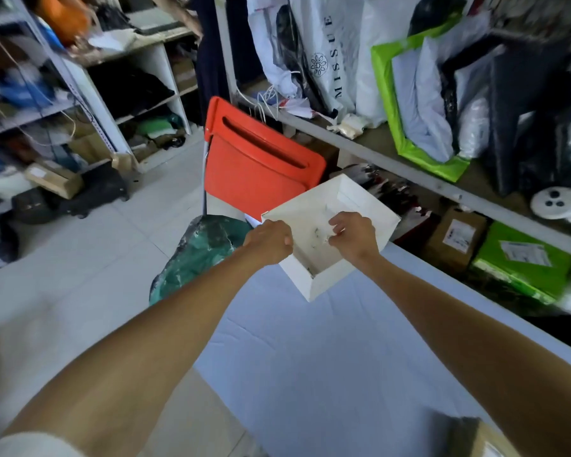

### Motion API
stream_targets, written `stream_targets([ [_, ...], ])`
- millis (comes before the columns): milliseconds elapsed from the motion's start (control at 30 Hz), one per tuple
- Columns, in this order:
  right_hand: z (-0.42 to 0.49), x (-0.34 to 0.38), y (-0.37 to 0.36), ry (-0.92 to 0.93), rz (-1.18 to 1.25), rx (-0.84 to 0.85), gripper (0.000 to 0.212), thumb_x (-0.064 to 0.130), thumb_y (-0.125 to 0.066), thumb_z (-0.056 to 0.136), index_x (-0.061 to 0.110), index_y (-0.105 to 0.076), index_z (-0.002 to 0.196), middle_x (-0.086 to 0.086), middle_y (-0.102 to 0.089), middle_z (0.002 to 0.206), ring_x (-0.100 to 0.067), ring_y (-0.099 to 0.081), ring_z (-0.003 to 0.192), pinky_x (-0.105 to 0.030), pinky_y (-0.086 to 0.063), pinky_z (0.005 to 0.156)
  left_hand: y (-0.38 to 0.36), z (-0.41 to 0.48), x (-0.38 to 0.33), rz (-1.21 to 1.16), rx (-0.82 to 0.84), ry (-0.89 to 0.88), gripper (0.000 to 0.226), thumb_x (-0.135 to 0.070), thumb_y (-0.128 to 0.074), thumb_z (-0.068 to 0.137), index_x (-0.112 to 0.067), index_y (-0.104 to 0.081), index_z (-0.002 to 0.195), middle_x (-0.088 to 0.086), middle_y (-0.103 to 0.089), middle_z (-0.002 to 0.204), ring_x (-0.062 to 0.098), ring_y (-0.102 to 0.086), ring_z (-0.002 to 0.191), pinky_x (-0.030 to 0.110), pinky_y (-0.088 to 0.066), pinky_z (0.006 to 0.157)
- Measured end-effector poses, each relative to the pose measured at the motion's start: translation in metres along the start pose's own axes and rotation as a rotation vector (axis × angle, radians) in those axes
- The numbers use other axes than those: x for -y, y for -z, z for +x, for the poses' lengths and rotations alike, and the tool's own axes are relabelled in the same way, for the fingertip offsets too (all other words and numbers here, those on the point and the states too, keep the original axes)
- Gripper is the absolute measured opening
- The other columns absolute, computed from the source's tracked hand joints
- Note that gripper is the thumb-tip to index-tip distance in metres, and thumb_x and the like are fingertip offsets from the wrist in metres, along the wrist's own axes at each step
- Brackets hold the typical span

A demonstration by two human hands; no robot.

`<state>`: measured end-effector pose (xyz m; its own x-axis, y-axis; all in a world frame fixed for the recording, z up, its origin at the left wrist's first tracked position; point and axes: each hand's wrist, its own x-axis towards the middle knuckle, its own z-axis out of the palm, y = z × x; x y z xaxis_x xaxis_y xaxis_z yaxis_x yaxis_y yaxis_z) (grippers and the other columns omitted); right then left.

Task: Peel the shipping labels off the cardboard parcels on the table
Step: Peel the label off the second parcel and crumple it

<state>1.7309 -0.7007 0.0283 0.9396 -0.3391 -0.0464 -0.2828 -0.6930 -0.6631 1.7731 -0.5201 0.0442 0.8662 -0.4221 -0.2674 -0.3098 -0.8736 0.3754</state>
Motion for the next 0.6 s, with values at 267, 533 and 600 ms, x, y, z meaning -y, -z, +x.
stream_targets([
  [267,0.024,-0.005,-0.005,-0.069,-0.089,0.014,0.036,0.026,-0.069,0.079,0.013,-0.066,0.112,-0.002,-0.067,0.112,-0.017,-0.058,0.108,-0.024,-0.042,0.082,0.019,0.039,-0.003,-0.017,0.016,-0.088,0.020,-0.017,-0.058,0.087,-0.015,-0.069,0.103,0.005,-0.068,0.112,0.027,-0.064,0.101,0.037,-0.053,0.088],
  [533,0.002,-0.012,0.008,-0.115,-0.243,0.168,0.054,0.031,-0.070,0.078,0.011,-0.056,0.127,-0.004,-0.057,0.129,-0.020,-0.054,0.118,-0.033,-0.049,0.093,0.004,0.039,-0.016,0.012,0.052,-0.133,0.022,-0.018,-0.057,0.085,-0.018,-0.070,0.102,0.004,-0.068,0.109,0.027,-0.065,0.096,0.037,-0.054,0.087],
  [600,-0.007,-0.014,0.009,-0.117,-0.276,0.159,0.052,0.032,-0.069,0.078,0.008,-0.057,0.122,-0.006,-0.059,0.125,-0.022,-0.056,0.114,-0.035,-0.050,0.092,0.000,0.038,-0.023,0.014,0.061,-0.148,0.022,-0.018,-0.057,0.085,-0.017,-0.069,0.103,0.005,-0.068,0.110,0.027,-0.064,0.099,0.038,-0.053,0.089],
])
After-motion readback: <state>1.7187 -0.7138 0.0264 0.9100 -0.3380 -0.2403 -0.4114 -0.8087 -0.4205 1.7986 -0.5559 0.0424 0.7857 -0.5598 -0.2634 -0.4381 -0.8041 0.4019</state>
